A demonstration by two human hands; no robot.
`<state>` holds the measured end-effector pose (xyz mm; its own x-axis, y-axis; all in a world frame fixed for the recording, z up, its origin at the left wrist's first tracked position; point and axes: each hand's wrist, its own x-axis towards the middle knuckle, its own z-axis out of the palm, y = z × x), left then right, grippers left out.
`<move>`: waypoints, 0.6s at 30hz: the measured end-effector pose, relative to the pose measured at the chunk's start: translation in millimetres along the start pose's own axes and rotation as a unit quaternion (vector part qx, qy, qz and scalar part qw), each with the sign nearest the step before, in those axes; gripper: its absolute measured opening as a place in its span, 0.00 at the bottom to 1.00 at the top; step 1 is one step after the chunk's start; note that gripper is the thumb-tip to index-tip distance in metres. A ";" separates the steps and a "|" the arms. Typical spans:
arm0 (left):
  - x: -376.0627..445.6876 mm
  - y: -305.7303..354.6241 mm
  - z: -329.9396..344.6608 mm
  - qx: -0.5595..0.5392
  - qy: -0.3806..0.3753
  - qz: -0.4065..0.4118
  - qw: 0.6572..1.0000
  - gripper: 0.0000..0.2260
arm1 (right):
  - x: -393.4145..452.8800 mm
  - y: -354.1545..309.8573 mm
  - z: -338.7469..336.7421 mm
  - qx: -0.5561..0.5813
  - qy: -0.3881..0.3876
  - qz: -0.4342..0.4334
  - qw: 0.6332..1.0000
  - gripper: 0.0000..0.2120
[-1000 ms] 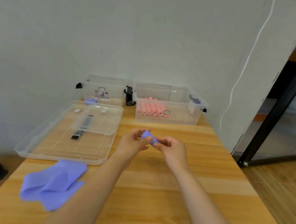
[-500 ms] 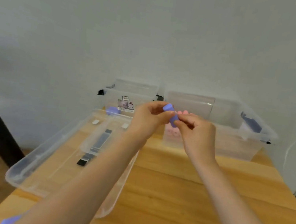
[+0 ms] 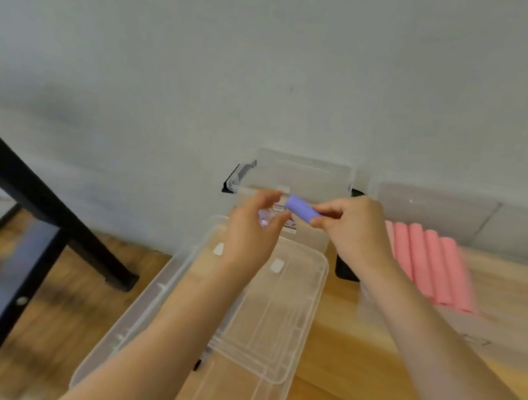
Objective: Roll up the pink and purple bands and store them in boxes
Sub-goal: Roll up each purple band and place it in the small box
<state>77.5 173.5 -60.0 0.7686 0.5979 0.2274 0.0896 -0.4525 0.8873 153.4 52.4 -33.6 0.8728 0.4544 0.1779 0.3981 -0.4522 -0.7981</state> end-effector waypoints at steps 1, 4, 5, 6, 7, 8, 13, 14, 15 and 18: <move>2.4 -3.1 -8.4 0.055 -0.005 0.010 0.998 0.14 | 6.6 -2.5 1.0 -0.002 -0.002 0.014 1.000 0.09; 11.8 -14.3 -34.0 0.248 -0.066 0.037 0.966 0.22 | 31.8 -10.0 5.9 -0.017 -0.013 0.056 0.998 0.07; 14.7 -17.5 -41.6 0.310 -0.099 0.032 0.945 0.26 | 41.4 -11.3 8.8 -0.030 -0.022 0.068 0.997 0.08; 18.2 -19.9 -48.3 0.355 -0.131 0.019 0.926 0.28 | 51.8 -11.9 12.2 -0.044 -0.033 0.077 0.995 0.08; 22.3 -22.2 -54.0 0.386 -0.158 0.004 0.909 0.30 | 62.5 -11.7 15.8 -0.059 -0.045 0.085 0.994 0.08; 27.0 -23.7 -58.5 0.406 -0.178 -0.006 0.896 0.32 | 72.9 -10.8 19.7 -0.071 -0.056 0.094 0.991 0.09; 53.5 -28.0 -68.8 0.476 -0.245 -0.033 0.844 0.35 | 118.4 -5.4 48.8 -0.138 -0.105 0.139 0.975 0.09; 60.2 -29.8 -67.8 0.485 -0.261 -0.031 0.834 0.35 | 127.3 -4.6 55.0 -0.151 -0.113 0.146 0.971 0.09; 66.4 -31.5 -65.6 0.488 -0.278 -0.030 0.827 0.35 | 135.4 -3.4 61.2 -0.165 -0.125 0.152 0.967 0.09; 82.8 -36.4 -55.7 0.490 -0.304 -0.032 0.816 0.35 | 157.0 5.5 82.0 -0.202 -0.203 0.161 0.945 0.10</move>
<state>102.5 276.4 -51.2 0.8885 0.3358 -0.3127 0.3756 -0.9237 0.0750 269.5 184.2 -57.3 0.8190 0.4641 -0.3375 0.2778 -0.8353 -0.4745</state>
